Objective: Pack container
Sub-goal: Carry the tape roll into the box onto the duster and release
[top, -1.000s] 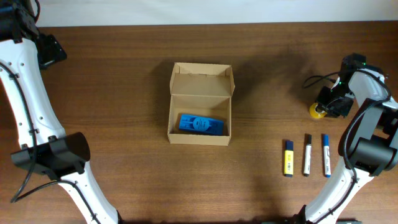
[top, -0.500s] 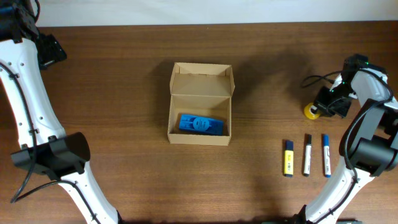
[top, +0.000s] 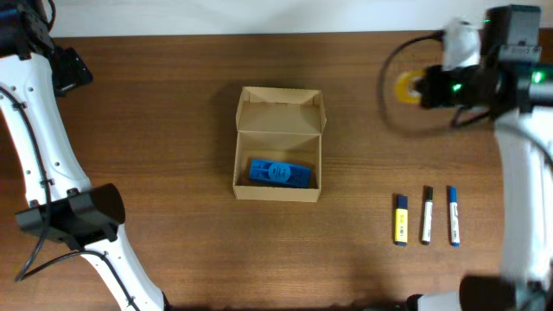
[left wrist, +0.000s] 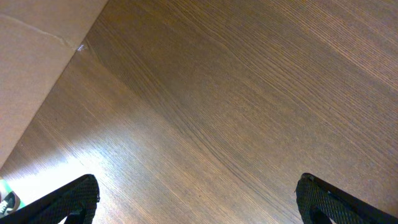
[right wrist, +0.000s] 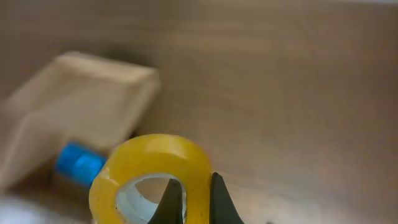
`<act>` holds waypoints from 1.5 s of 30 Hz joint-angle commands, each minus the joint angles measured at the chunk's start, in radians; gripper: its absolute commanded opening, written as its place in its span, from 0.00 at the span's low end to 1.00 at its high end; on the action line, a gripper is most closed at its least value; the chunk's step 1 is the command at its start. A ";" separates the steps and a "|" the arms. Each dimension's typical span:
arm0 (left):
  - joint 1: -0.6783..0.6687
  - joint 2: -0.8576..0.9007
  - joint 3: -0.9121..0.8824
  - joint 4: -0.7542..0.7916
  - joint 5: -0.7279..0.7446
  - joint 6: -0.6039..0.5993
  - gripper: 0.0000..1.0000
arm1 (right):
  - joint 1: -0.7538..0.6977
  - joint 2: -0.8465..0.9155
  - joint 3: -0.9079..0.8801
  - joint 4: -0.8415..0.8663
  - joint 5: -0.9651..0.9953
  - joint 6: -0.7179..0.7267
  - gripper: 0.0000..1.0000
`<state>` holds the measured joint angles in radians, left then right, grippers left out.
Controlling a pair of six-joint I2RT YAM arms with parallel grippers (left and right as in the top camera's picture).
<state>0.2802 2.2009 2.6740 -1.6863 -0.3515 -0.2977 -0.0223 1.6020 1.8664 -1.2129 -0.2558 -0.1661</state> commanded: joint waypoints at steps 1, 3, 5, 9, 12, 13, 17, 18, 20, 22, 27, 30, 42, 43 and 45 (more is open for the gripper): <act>0.002 -0.003 -0.005 -0.001 0.000 0.011 1.00 | 0.142 -0.011 -0.012 -0.038 -0.024 -0.252 0.04; 0.003 -0.003 -0.005 -0.001 0.000 0.011 1.00 | 0.228 -0.009 -0.012 -0.062 -0.025 -0.332 0.04; 0.003 -0.003 -0.005 -0.001 0.000 0.011 1.00 | 0.306 0.006 -0.012 -0.087 -0.021 -0.414 0.04; 0.002 -0.003 -0.005 -0.001 0.000 0.011 1.00 | 0.440 0.061 -0.015 -0.105 -0.021 -0.570 0.04; 0.002 -0.003 -0.005 -0.001 0.000 0.011 1.00 | 0.511 0.126 -0.015 -0.088 -0.020 -0.664 0.04; 0.003 -0.003 -0.005 -0.001 0.000 0.011 1.00 | 0.530 0.153 -0.015 -0.068 -0.008 -0.679 0.04; 0.003 -0.003 -0.005 -0.001 0.000 0.011 1.00 | 0.575 0.259 -0.015 -0.001 0.018 -0.679 0.04; 0.003 -0.003 -0.005 -0.001 0.001 0.011 1.00 | 0.582 0.283 -0.015 0.005 0.026 -0.679 0.04; 0.003 -0.003 -0.005 -0.001 0.000 0.011 1.00 | 0.597 0.340 -0.015 0.008 0.060 -0.678 0.04; 0.002 -0.003 -0.005 -0.001 0.000 0.011 1.00 | 0.606 0.390 -0.015 0.010 0.109 -0.664 0.04; 0.003 -0.003 -0.005 -0.001 0.000 0.011 1.00 | 0.612 0.500 -0.015 0.025 0.134 -0.623 0.04; 0.003 -0.003 -0.005 -0.001 0.000 0.011 1.00 | 0.612 0.552 -0.015 0.033 0.132 -0.599 0.04; 0.003 -0.003 -0.005 -0.001 0.000 0.011 1.00 | 0.613 0.637 -0.015 0.087 0.134 -0.529 0.27; 0.003 -0.003 -0.005 -0.001 0.000 0.011 1.00 | 0.613 0.637 -0.014 0.087 0.135 -0.510 0.32; 0.002 -0.003 -0.005 -0.001 0.000 0.011 1.00 | 0.613 0.631 -0.014 0.083 0.136 -0.488 0.37</act>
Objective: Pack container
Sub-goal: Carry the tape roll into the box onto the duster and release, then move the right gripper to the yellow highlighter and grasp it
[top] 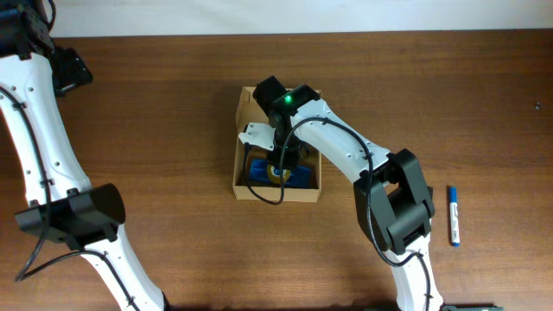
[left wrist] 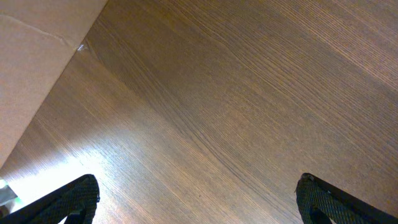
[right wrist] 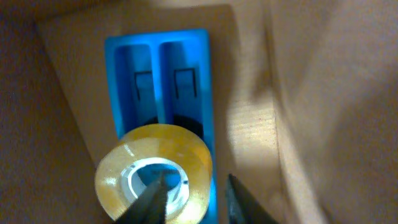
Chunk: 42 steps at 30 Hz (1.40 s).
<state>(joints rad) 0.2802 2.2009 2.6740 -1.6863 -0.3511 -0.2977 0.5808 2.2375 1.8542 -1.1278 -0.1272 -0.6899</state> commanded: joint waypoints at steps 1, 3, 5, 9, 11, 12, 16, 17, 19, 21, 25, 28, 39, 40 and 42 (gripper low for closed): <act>0.002 -0.003 -0.005 -0.001 0.000 0.011 1.00 | 0.010 -0.010 -0.002 -0.003 0.009 0.045 0.41; 0.002 -0.003 -0.005 -0.001 0.000 0.011 1.00 | 0.010 -0.026 0.007 -0.021 0.013 0.045 0.45; 0.003 -0.003 -0.005 -0.001 0.000 0.011 1.00 | 0.010 -0.044 0.037 -0.056 0.029 0.049 0.49; 0.002 -0.003 -0.005 -0.001 0.000 0.011 1.00 | 0.010 -0.127 0.103 -0.077 0.089 0.098 0.54; 0.003 -0.003 -0.005 -0.001 0.000 0.011 1.00 | 0.010 -0.174 0.124 -0.086 0.133 0.101 0.60; 0.003 -0.003 -0.005 -0.001 0.000 0.011 1.00 | 0.010 -0.200 0.127 -0.088 0.156 0.102 0.64; 0.003 -0.003 -0.005 -0.001 0.000 0.011 1.00 | -0.001 -0.290 0.127 -0.088 0.175 0.150 0.69; 0.003 -0.003 -0.005 -0.001 0.000 0.011 1.00 | -0.006 -0.306 0.127 -0.088 0.183 0.162 0.69; 0.003 -0.003 -0.005 -0.001 0.000 0.011 1.00 | -0.007 -0.341 0.126 -0.095 0.229 0.191 0.70; 0.003 -0.003 -0.005 -0.001 0.000 0.011 1.00 | -0.007 -0.373 0.124 -0.102 0.275 0.216 0.72; 0.003 -0.003 -0.005 -0.001 0.000 0.011 1.00 | -0.026 -0.450 0.079 -0.126 0.340 0.263 0.73; 0.003 -0.003 -0.005 -0.001 0.000 0.011 1.00 | -0.076 -0.505 0.016 -0.151 0.378 0.324 0.73; 0.003 -0.003 -0.005 -0.001 0.000 0.011 1.00 | -0.388 -0.566 -0.039 -0.467 0.307 0.700 0.62; 0.003 -0.003 -0.005 -0.001 0.000 0.011 1.00 | -0.415 -0.588 -0.059 -0.463 0.282 0.700 0.62; 0.003 -0.003 -0.005 -0.001 0.000 0.011 1.00 | -0.472 -0.655 -0.124 -0.437 0.233 0.700 0.62</act>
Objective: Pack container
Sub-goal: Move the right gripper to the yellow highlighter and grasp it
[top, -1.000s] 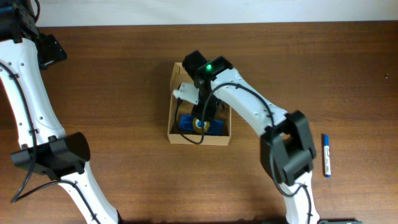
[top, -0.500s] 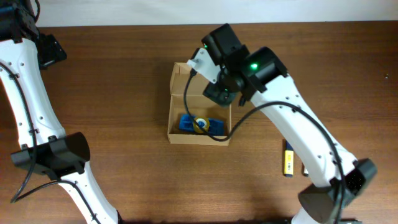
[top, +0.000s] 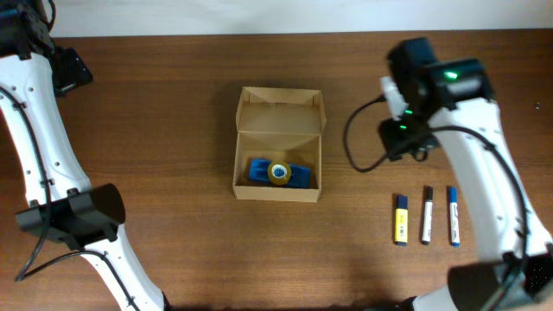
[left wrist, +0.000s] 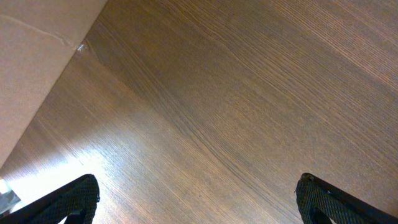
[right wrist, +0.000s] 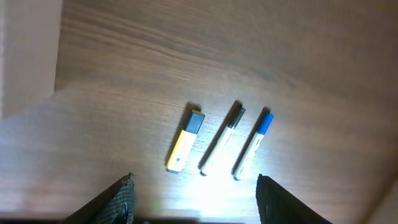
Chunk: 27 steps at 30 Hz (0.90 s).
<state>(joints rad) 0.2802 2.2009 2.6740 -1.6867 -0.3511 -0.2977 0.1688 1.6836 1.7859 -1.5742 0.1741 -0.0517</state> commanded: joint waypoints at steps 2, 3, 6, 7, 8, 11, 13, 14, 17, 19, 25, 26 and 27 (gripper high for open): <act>0.003 -0.003 -0.005 0.000 0.000 0.011 1.00 | -0.108 -0.184 -0.151 0.059 -0.103 0.070 0.63; 0.003 -0.003 -0.005 0.000 0.000 0.011 1.00 | -0.126 -0.225 -0.203 0.084 -0.113 0.070 0.67; 0.003 -0.003 -0.005 0.000 0.000 0.011 1.00 | -0.145 -0.338 -0.388 0.166 -0.135 0.090 0.72; 0.003 -0.003 -0.005 0.000 0.000 0.011 1.00 | -0.143 -0.363 -0.446 0.193 -0.138 0.095 0.72; 0.003 -0.003 -0.005 0.000 0.000 0.011 1.00 | -0.143 -0.380 -0.502 0.220 -0.137 0.106 0.73; 0.003 -0.003 -0.005 0.000 0.000 0.011 1.00 | -0.144 -0.393 -0.652 0.311 -0.138 0.143 0.74; 0.003 -0.003 -0.005 0.000 0.000 0.011 1.00 | -0.144 -0.373 -0.740 0.377 -0.148 0.173 0.74; 0.003 -0.003 -0.005 0.000 0.000 0.011 1.00 | -0.144 -0.361 -0.774 0.407 -0.148 0.190 0.74; 0.003 -0.003 -0.005 0.000 0.000 0.011 1.00 | -0.146 -0.314 -0.833 0.471 -0.161 0.222 0.74; 0.003 -0.003 -0.005 0.000 0.000 0.011 1.00 | -0.156 -0.278 -0.844 0.480 -0.167 0.261 0.74; 0.003 -0.003 -0.005 0.000 0.000 0.011 1.00 | -0.164 -0.202 -0.845 0.533 -0.190 0.298 0.74; 0.003 -0.003 -0.005 -0.001 0.000 0.011 1.00 | -0.164 -0.193 -0.846 0.542 -0.189 0.302 0.73; 0.003 -0.003 -0.005 0.000 0.000 0.011 1.00 | -0.164 -0.182 -0.848 0.555 -0.187 0.305 0.73</act>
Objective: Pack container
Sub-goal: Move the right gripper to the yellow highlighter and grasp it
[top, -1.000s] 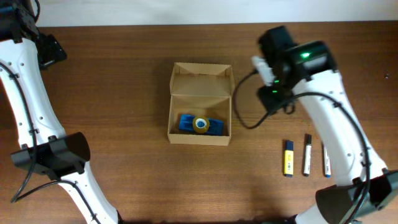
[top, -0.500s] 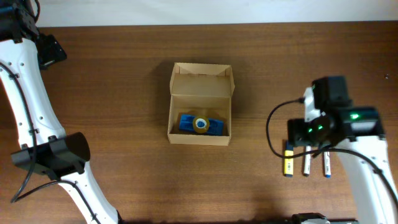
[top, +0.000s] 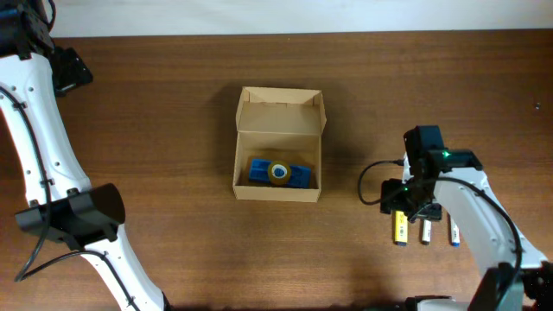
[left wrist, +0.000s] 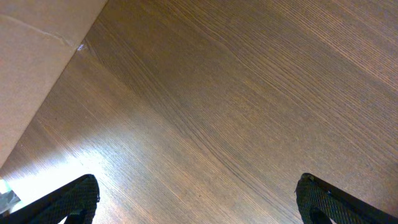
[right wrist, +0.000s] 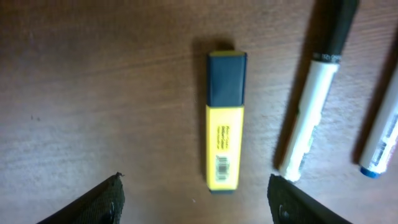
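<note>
An open cardboard box (top: pixel 278 147) stands mid-table, holding a blue tray (top: pixel 298 177) with a yellow tape roll (top: pixel 277 173) on it. At the right lie a yellow highlighter (right wrist: pixel 224 127), a white black-capped marker (right wrist: pixel 313 118) and a white blue-capped marker (right wrist: pixel 382 134). My right gripper (right wrist: pixel 198 208) hangs open low over the highlighter (top: pixel 400 229), one finger on each side of it. My left gripper (left wrist: pixel 198 202) is open over bare wood at the far left.
The box's raised lid flap (top: pixel 280 111) stands at the box's far side. A pale cardboard surface (left wrist: pixel 37 62) fills the left wrist view's upper left. My left arm (top: pixel 39 147) runs down the table's left edge.
My right gripper has moved from above the table right of the box down to just over the yellow highlighter, still open. The left arm is unchanged.
My right gripper held the yellow tape roll high at the far right. Then it was inside the box with the roll over the blue tray. Then it was open and clear, the roll left on the tray. Now it hangs over the highlighter.
</note>
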`<act>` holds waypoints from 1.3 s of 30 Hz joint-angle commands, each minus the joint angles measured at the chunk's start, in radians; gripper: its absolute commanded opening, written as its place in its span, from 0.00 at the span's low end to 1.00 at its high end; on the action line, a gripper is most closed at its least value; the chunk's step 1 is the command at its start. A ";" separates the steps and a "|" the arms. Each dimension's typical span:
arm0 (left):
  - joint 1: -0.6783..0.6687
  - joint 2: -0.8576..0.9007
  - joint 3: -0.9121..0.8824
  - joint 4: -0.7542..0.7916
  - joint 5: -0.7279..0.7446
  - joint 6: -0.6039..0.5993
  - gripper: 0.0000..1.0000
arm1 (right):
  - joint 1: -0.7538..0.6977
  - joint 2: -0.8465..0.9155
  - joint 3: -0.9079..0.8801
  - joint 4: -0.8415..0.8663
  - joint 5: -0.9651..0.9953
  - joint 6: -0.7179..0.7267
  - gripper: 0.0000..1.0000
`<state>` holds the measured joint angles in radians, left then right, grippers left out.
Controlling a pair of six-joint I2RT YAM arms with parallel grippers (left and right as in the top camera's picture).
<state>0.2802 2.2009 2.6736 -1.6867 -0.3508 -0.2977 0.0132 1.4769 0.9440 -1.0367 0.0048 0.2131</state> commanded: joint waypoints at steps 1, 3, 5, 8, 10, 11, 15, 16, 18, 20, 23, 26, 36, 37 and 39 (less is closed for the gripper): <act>0.003 -0.003 -0.005 0.000 0.000 0.011 1.00 | -0.009 0.037 -0.006 0.029 -0.019 0.040 0.73; 0.003 -0.003 -0.005 0.000 0.000 0.011 1.00 | -0.009 0.069 -0.006 0.048 -0.013 0.061 0.73; 0.003 -0.003 -0.005 0.000 0.000 0.011 1.00 | -0.009 0.101 -0.006 0.062 -0.012 0.063 0.73; 0.003 -0.003 -0.005 0.000 0.000 0.011 1.00 | -0.009 0.149 -0.006 0.084 -0.006 0.066 0.73; 0.003 -0.003 -0.005 0.000 0.000 0.011 1.00 | -0.009 0.176 -0.006 0.092 0.000 0.067 0.72; 0.003 -0.003 -0.005 0.000 0.000 0.011 1.00 | -0.009 0.187 -0.006 0.095 0.007 0.067 0.72; 0.003 -0.003 -0.005 0.000 0.000 0.011 1.00 | -0.009 0.217 -0.008 0.107 0.027 0.066 0.73; 0.003 -0.003 -0.005 0.000 0.000 0.011 1.00 | -0.010 0.221 -0.010 0.111 0.032 0.066 0.72; 0.003 -0.003 -0.005 0.000 0.000 0.011 1.00 | -0.017 0.226 -0.014 0.118 0.032 0.066 0.72; 0.003 -0.003 -0.005 0.000 0.000 0.011 1.00 | -0.034 0.231 -0.025 0.127 0.029 0.066 0.72; 0.003 -0.003 -0.005 0.000 0.000 0.011 1.00 | -0.067 0.232 -0.061 0.141 0.016 0.066 0.72; 0.003 -0.003 -0.005 0.000 0.000 0.011 1.00 | -0.094 0.232 -0.094 0.154 0.002 0.064 0.69; 0.003 -0.003 -0.005 0.000 0.000 0.011 1.00 | -0.090 0.231 -0.127 0.167 -0.014 0.053 0.04; 0.003 -0.003 -0.005 0.000 0.000 0.011 1.00 | -0.090 0.231 -0.127 0.171 -0.018 0.052 0.04; 0.003 -0.003 -0.005 0.000 0.000 0.011 1.00 | -0.090 0.231 -0.127 0.182 -0.034 0.034 0.04</act>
<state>0.2802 2.2009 2.6736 -1.6863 -0.3508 -0.2977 -0.0715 1.6726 0.8604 -0.8764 -0.0303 0.2577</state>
